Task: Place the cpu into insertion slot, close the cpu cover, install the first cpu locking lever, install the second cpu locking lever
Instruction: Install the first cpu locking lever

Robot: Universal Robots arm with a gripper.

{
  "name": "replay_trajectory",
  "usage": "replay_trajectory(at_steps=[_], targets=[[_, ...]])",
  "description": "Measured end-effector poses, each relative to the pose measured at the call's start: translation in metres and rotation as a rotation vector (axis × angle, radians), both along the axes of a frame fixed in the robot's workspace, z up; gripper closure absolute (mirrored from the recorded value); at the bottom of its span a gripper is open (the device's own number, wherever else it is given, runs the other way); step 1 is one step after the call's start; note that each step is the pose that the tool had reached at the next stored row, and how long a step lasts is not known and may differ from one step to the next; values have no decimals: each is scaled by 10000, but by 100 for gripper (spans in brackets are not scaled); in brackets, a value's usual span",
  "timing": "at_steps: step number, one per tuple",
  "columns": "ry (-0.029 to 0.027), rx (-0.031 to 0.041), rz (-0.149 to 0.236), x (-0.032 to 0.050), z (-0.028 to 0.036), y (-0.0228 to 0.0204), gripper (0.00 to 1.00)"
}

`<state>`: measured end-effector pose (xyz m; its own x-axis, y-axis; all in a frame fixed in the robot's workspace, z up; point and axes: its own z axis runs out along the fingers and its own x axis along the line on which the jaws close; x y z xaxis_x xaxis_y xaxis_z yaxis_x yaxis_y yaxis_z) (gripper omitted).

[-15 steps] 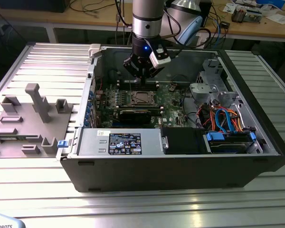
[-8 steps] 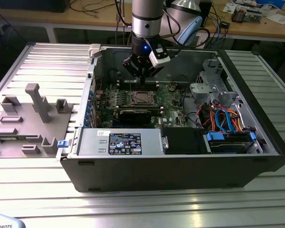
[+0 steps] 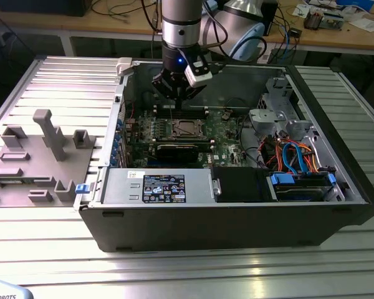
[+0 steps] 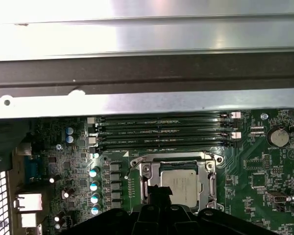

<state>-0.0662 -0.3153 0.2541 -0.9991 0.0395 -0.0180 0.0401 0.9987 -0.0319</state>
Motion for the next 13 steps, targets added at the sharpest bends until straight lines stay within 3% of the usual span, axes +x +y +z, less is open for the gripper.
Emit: replay_trajectory(at_steps=[13], targets=[[-1,0,1,-136,-2,0,89]])
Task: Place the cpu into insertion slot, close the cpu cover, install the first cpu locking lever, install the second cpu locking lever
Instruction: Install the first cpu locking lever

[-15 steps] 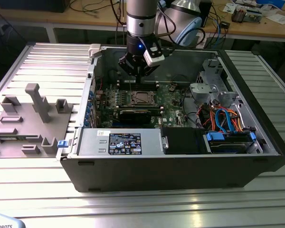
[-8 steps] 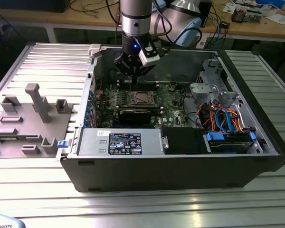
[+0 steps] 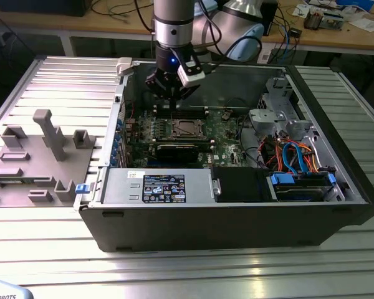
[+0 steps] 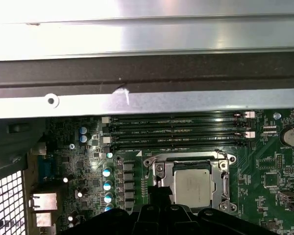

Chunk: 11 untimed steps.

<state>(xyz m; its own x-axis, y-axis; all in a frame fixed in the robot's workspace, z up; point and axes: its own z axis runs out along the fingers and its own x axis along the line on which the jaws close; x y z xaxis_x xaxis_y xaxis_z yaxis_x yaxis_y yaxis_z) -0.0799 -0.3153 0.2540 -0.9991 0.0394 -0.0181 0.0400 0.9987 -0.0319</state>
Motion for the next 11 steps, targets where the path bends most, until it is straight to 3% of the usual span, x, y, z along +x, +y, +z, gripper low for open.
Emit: replay_trajectory(at_steps=[11], targets=[[2,-1,0,-127,0,0,89]])
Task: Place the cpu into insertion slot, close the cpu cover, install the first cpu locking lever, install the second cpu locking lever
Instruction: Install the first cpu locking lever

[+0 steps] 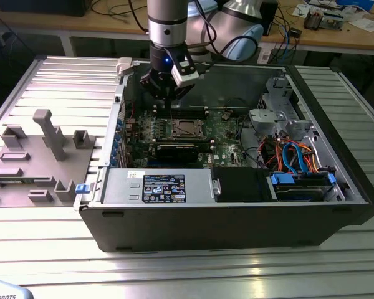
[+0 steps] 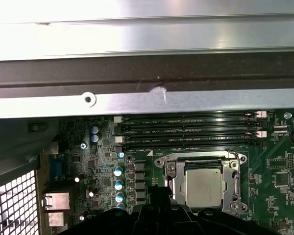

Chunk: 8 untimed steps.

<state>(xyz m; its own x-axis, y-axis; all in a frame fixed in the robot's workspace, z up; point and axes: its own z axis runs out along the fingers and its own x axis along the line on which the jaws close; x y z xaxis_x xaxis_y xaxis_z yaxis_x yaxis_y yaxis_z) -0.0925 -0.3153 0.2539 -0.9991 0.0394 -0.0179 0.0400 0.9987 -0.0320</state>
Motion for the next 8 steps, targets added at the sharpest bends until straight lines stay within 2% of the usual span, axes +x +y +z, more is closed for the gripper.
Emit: replay_trajectory(at_steps=[5,8], targets=[[1,0,-1,-50,0,8,89],[-1,1,5,-67,-1,46,89]])
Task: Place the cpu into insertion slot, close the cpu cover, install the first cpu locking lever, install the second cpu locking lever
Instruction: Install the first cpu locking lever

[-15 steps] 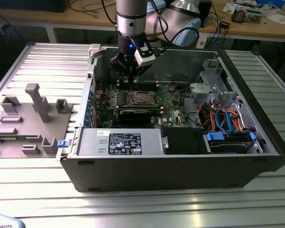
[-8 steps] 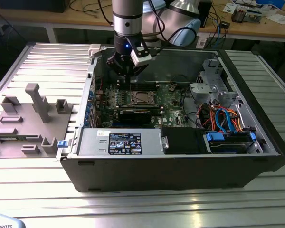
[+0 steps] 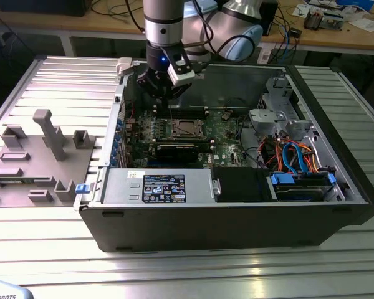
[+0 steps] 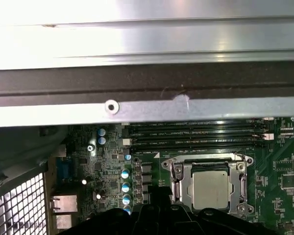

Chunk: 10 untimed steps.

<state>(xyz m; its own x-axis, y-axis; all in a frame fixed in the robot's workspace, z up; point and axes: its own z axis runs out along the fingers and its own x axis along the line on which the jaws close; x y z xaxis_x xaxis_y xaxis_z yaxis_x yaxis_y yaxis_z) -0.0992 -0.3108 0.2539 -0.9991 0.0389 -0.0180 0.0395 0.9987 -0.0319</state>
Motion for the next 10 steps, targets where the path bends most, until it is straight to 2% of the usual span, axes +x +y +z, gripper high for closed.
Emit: replay_trajectory(at_steps=[2,7,10], targets=[[0,12,5,-10,0,31,89],[0,191,45,-18,-6,106,89],[2,191,108,-12,-6,150,89]])
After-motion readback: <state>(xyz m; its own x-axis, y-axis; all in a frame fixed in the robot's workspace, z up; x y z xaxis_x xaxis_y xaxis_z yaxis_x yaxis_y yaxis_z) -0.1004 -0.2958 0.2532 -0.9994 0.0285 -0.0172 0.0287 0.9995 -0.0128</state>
